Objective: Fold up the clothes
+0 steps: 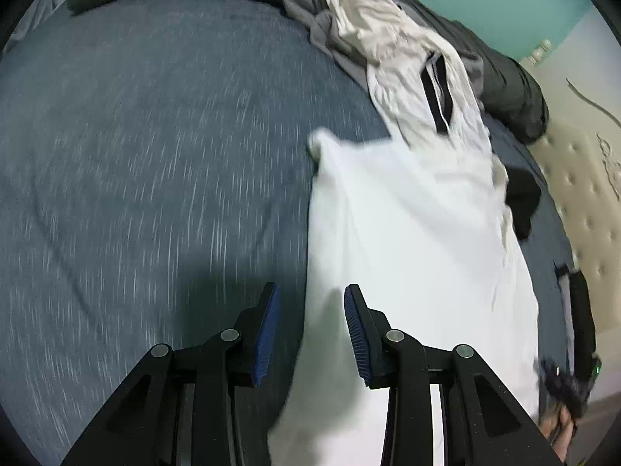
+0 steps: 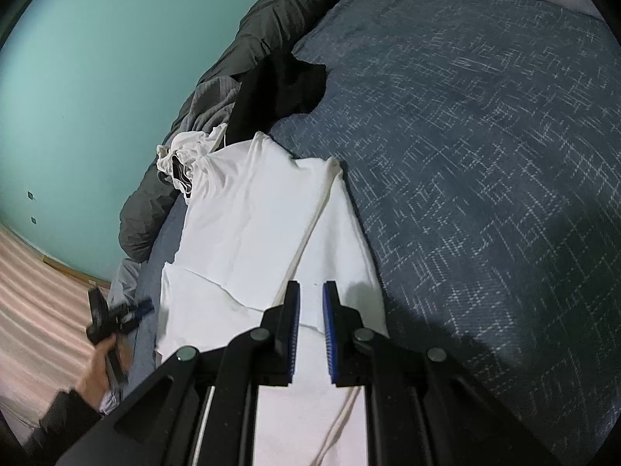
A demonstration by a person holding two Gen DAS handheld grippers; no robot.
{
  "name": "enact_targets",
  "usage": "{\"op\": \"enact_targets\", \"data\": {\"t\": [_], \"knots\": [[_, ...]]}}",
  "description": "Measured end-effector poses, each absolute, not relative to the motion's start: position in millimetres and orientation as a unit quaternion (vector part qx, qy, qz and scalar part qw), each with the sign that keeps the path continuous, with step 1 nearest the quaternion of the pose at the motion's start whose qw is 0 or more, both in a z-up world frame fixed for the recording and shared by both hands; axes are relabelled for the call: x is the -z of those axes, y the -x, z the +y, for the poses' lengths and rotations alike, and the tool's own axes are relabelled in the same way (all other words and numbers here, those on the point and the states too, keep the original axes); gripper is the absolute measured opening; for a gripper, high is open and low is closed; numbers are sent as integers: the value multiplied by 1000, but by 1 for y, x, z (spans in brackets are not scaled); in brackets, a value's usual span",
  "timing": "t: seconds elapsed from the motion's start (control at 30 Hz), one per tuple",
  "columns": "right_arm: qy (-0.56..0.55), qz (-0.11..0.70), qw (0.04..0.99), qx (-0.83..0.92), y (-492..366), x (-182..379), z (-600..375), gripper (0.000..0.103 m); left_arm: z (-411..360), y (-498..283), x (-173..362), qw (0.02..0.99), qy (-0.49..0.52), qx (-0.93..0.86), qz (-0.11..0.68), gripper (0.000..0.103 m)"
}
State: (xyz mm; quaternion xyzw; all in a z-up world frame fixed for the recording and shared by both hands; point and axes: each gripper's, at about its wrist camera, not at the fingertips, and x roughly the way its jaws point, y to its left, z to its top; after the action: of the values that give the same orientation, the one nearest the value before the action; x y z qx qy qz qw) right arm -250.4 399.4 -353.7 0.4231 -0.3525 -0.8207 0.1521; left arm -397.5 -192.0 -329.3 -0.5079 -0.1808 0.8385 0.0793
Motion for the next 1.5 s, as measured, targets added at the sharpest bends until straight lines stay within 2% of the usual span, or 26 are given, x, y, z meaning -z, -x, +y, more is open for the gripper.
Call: {"op": "enact_targets", "data": {"t": [0.27, 0.3, 0.33, 0.43, 0.77, 0.87, 1.13, 1.5], "knots": [[-420, -354, 156, 821, 250, 351, 399, 11, -195, 353, 357, 91, 534, -819, -191, 37], [-421, -354, 156, 821, 250, 352, 398, 11, -197, 350, 358, 92, 531, -819, -198, 31], [-421, -354, 155, 820, 250, 352, 398, 11, -198, 348, 360, 94, 529, -818, -204, 20], [-421, -355, 156, 820, 250, 353, 399, 11, -202, 345, 357, 98, 523, -820, -213, 9], [-421, -356, 155, 820, 250, 353, 400, 11, -210, 343, 363, 78, 512, -821, -241, 9], [-421, -357, 155, 819, 251, 353, 401, 11, -209, 339, 359, 71, 510, -825, -234, 13], [-420, -366, 152, 817, 249, 353, 404, 11, -206, 320, 346, 55, 517, -834, -183, 20], [-416, -371, 153, 816, 248, 351, 408, 11, -199, 318, 358, 58, 516, -843, -142, 20]]}}
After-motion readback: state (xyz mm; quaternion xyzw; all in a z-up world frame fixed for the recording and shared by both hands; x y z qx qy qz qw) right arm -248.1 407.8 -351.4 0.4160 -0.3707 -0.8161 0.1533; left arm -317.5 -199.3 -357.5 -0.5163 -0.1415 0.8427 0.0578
